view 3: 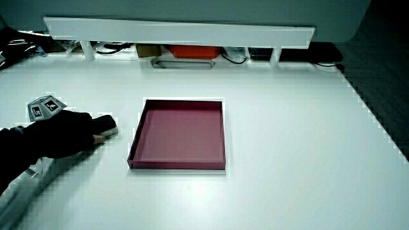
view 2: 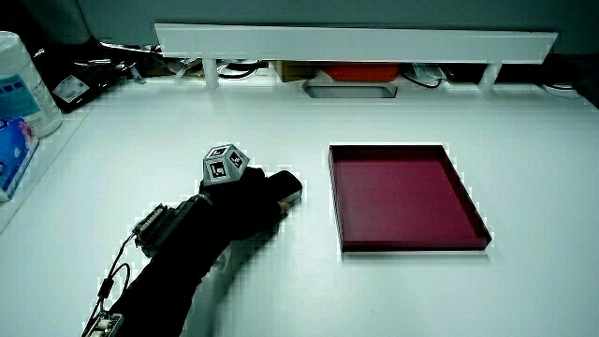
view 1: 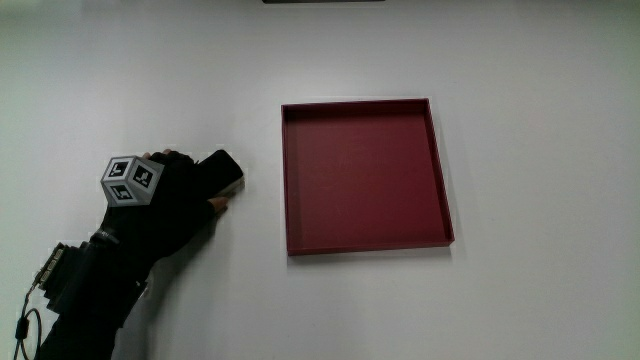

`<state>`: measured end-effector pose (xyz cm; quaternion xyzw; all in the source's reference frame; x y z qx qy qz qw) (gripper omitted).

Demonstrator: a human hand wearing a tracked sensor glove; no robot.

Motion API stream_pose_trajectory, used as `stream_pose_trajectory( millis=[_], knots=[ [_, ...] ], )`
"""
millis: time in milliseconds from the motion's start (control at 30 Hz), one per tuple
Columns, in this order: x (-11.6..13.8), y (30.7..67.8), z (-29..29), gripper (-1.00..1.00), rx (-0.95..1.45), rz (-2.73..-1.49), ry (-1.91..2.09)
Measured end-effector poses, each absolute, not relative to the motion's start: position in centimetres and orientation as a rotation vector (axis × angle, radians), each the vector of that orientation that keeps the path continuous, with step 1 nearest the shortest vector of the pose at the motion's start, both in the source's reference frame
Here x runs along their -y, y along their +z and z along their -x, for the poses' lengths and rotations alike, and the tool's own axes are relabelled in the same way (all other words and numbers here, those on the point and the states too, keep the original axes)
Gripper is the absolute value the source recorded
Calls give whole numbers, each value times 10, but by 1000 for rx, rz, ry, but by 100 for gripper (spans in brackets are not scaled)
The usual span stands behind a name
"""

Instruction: Pick eraser

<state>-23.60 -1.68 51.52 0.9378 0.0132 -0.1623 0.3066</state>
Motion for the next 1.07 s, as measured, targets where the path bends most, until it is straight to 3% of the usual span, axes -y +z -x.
stream_pose_trajectory(
  millis=[433, 500, 533, 800, 900, 1067],
  knots=[
    [5, 509, 254, 58, -48, -2427, -510],
    [1, 499, 255, 65, -71, -2413, -571],
    [-1, 488, 252, 69, -67, -2479, -558],
    [-27, 435, 241, 100, -87, -2421, -604],
    [-38, 409, 228, 100, -217, -2474, -488],
    [-62, 385, 203, 100, -406, -2455, -420]
  ],
)
